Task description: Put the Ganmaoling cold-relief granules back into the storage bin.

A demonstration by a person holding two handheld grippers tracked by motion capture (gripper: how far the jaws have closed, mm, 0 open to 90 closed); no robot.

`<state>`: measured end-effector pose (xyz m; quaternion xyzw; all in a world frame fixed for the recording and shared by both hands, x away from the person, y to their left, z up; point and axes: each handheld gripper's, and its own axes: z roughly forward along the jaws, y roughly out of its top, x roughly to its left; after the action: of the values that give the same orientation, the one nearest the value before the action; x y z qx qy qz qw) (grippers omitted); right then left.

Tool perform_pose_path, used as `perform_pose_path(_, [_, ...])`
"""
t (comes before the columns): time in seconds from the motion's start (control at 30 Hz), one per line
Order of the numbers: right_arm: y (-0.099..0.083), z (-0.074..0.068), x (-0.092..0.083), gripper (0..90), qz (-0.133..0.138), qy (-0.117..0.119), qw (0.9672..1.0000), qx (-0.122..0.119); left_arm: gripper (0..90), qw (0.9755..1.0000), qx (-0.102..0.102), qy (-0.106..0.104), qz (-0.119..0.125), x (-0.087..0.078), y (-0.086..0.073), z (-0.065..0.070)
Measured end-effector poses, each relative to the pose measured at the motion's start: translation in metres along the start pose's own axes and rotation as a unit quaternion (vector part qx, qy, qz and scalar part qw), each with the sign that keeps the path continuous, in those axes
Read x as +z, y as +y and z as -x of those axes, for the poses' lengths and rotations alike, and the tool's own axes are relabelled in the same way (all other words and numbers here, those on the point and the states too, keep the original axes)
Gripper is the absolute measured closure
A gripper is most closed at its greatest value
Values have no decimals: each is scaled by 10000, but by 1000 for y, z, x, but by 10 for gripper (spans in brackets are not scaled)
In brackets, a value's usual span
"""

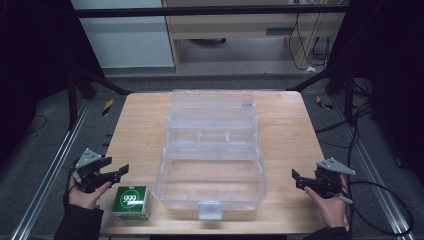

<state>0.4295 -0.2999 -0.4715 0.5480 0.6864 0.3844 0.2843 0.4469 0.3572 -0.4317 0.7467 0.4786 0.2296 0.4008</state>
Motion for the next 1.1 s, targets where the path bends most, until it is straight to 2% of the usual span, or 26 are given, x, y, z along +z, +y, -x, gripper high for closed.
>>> perform_pose_path(0.1, [0,0,1,49,-16,-4,10000,-16,226,9997,163,-158,-67,-6,4,0])
perform_pose_path(0.17, [0,-1,1,48,-37,-8,10000,-36,220,9986,369,-345,-140,-13,10,0])
perform_pose_path(0.27, [0,-1,1,47,-39,-15,10000,-33,212,9977,520,-412,-169,-17,14,0])
perform_pose_path(0.3, [0,-1,1,45,-43,-5,10000,-48,207,9964,602,-559,-225,-21,18,0])
perform_pose_path(0.33, [-1,-1,1,45,-37,-4,10000,-54,202,9964,602,-559,-225,-21,18,0])
perform_pose_path(0.4, [0,-1,1,45,-48,7,10000,-65,200,9936,767,-770,-308,-26,24,0])
perform_pose_path(0.43, [-1,-1,2,44,-55,4,10000,-72,198,9923,854,-815,-367,-28,26,0])
perform_pose_path(0.47, [-1,-2,2,42,-61,-4,9999,-85,198,9923,854,-815,-367,-28,26,0])
perform_pose_path(0.5, [-1,-2,2,42,-60,9,9999,-89,194,9891,1044,-920,-473,-30,30,1])
perform_pose_path(0.53, [-1,-2,2,42,-63,16,9999,-88,189,9874,1147,-956,-524,-32,31,2])
perform_pose_path(0.57, [-1,-2,2,42,-59,15,9999,-90,188,9874,1147,-956,-524,-32,31,2])
perform_pose_path(0.63, [-1,-2,2,42,-47,12,9999,-102,184,9826,1342,-1106,-647,-34,35,5])
perform_pose_path(0.87, [-1,-2,2,37,-61,17,9999,-141,177,9705,1801,-1342,-878,-39,47,13])
perform_pose_path(0.93, [-1,-2,2,36,-61,20,9999,-147,174,9659,1938,-1435,-946,-40,50,15])
perform_pose_path(1.0, [-1,-2,2,36,-55,18,9999,-138,170,9601,2093,-1536,-1039,-41,52,18])
perform_pose_path(1.03, [-1,-2,2,36,-52,25,9999,-133,165,9552,2204,-1627,-1122,-41,53,20])
perform_pose_path(1.1, [-1,-2,2,36,-41,18,9999,-138,159,9490,2365,-1686,-1230,-41,55,23])
